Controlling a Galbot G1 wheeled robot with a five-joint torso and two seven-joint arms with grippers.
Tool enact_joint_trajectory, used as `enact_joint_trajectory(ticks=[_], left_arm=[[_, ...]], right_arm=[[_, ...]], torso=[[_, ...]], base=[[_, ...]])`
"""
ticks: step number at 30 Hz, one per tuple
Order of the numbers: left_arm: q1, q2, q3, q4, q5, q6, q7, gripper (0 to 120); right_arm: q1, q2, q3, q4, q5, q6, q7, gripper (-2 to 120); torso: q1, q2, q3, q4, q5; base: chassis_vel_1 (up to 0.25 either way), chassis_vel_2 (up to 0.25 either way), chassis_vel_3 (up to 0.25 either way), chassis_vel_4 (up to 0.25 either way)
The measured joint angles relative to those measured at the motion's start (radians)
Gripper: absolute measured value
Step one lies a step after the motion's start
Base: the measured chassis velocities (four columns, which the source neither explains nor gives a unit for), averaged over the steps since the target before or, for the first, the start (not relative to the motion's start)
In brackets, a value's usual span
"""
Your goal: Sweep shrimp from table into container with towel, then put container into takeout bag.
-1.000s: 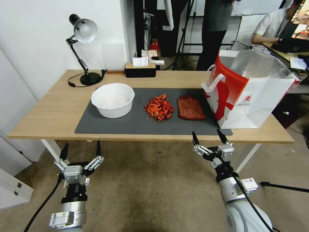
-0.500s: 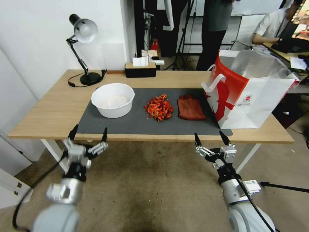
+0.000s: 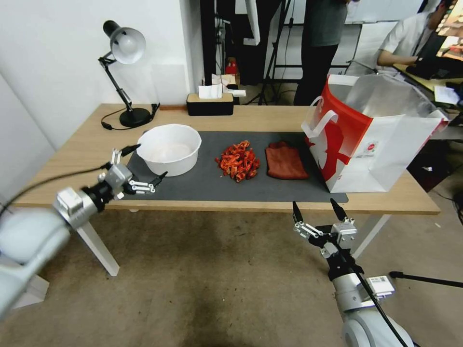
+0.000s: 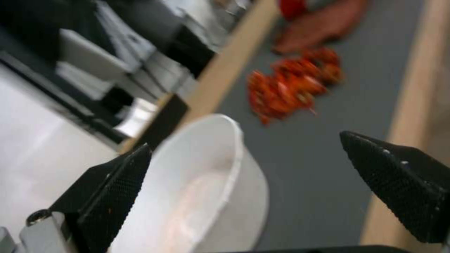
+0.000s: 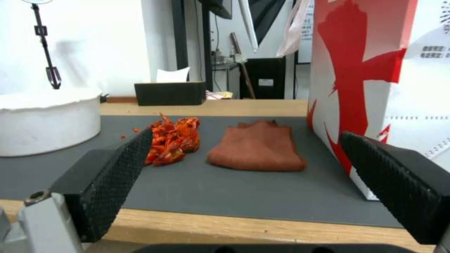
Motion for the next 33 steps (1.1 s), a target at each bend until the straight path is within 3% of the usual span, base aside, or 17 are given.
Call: enact_joint_trajectory(ticks=[1, 4, 5, 8, 10, 11, 13, 15, 16, 18, 19, 22, 23, 25, 30, 31, 33], left_arm=[[0.0, 0.0, 0.0, 0.0, 0.0, 0.0, 0.0, 100], [-0.168, 0.093, 0.188, 0.061, 0.039, 0.007, 0.071, 100], [-0.168, 0.093, 0.188, 0.061, 0.039, 0.007, 0.071, 100], [-0.334, 0.115, 0.324, 0.116, 0.052, 0.017, 0.085, 100], [-0.36, 0.114, 0.347, 0.126, 0.053, 0.019, 0.086, 100], [-0.421, 0.108, 0.396, 0.147, 0.058, 0.027, 0.093, 100], [-0.449, 0.105, 0.417, 0.156, 0.064, 0.033, 0.107, 100], [-0.534, 0.098, 0.469, 0.18, 0.126, 0.042, 0.196, 100], [-0.534, 0.098, 0.469, 0.18, 0.126, 0.042, 0.196, 100], [-0.612, 0.092, 0.541, 0.202, 0.156, 0.039, 0.238, 100], [-0.612, 0.092, 0.541, 0.202, 0.156, 0.039, 0.238, 100], [-0.777, 0.054, 0.674, 0.271, 0.212, 0.012, 0.334, 100], [-0.777, 0.054, 0.674, 0.271, 0.212, 0.012, 0.334, 100], [-0.856, 0.015, 0.722, 0.313, 0.251, 0.004, 0.411, 100], [-0.945, -0.029, 0.785, 0.349, 0.284, 0.002, 0.45, 100], [-0.995, -0.049, 0.827, 0.37, 0.31, 0.001, 0.474, 100], [-1.034, -0.064, 0.859, 0.391, 0.337, 0.0, 0.494, 100]], right_arm=[[0.0, 0.0, 0.0, 0.0, 0.0, 0.0, 0.0, 100], [-0.019, 0.003, 0.011, 0.004, 0.0, 0.018, 0.0, 100], [-0.019, 0.003, 0.011, 0.004, 0.0, 0.018, 0.0, 100], [-0.032, 0.01, 0.017, 0.013, -0.001, 0.03, 0.0, 100], [-0.034, 0.012, 0.018, 0.014, -0.002, 0.033, 0.0, 100], [-0.04, 0.014, 0.021, 0.015, -0.002, 0.038, 0.0, 100], [-0.043, 0.015, 0.022, 0.017, -0.003, 0.04, -0.001, 100], [-0.046, 0.016, 0.026, 0.019, -0.005, 0.043, 0.0, 100], [-0.046, 0.016, 0.026, 0.019, -0.005, 0.043, 0.0, 100], [-0.046, 0.019, 0.029, 0.022, -0.006, 0.043, 0.0, 100], [-0.046, 0.019, 0.029, 0.022, -0.006, 0.043, 0.0, 100], [-0.054, 0.03, 0.032, 0.027, -0.007, 0.046, 0.0, 100], [-0.054, 0.03, 0.032, 0.027, -0.007, 0.046, 0.0, 100], [-0.058, 0.032, 0.037, 0.028, -0.007, 0.048, 0.001, 100], [-0.059, 0.031, 0.05, 0.027, -0.007, 0.049, 0.003, 100], [-0.058, 0.03, 0.054, 0.025, -0.006, 0.05, 0.005, 100], [-0.058, 0.031, 0.054, 0.023, -0.006, 0.05, 0.006, 100]], torso=[[0.0, 0.0, 0.0, 0.0, 0.0], [0.0, 0.0, 0.0, -0.0002, -0.0001], [0.0, 0.0, 0.0, -0.0002, -0.0001], [0.0, 0.0, 0.0, -0.0002, 0.0004], [0.0, 0.0, 0.0, -0.0003, 0.0002], [0.0, 0.0, 0.0, -0.0002, -0.0001], [0.0, 0.0, 0.0, -0.0005, 0.0001], [0.0, 0.0, 0.0, 0.0, 0.0002], [0.0, 0.0, 0.0, 0.0, 0.0002], [0.0, 0.0, 0.0, 0.0002, 0.0002], [0.0, 0.0, 0.0, 0.0002, 0.0002], [0.0, 0.0, 0.0, -0.0004, 0.0004], [0.0, 0.0, 0.0, -0.0004, 0.0004], [0.0, 0.0, 0.0, -0.0004, 0.0001], [0.0, 0.0, 0.0, -0.0005, 0.0003], [0.0, 0.0, 0.0, -0.0003, 0.0004], [0.0, 0.0, 0.0, -0.0002, 0.0003]], base=[[0.0, 0.0, 0.0, 0.0], [0.0, 0.0, 0.0, 0.0], [0.0, 0.0, 0.0, 0.0], [0.0, 0.0, 0.0, 0.0], [0.0, 0.0, 0.0, 0.0], [0.0, 0.0, 0.0, 0.0], [0.0, 0.0, 0.0, 0.0], [0.0, 0.0, 0.0, 0.0], [0.0, 0.0, 0.0, 0.0], [0.0, 0.0, 0.0, 0.0], [0.0, 0.0, 0.0, 0.0], [0.0, 0.0, 0.0, 0.0], [0.0, 0.0, 0.0, 0.0], [0.0, 0.0, 0.0, 0.0], [0.0, 0.0, 0.0, 0.0], [0.0, 0.0, 0.0, 0.0], [0.0, 0.0, 0.0, 0.0]])
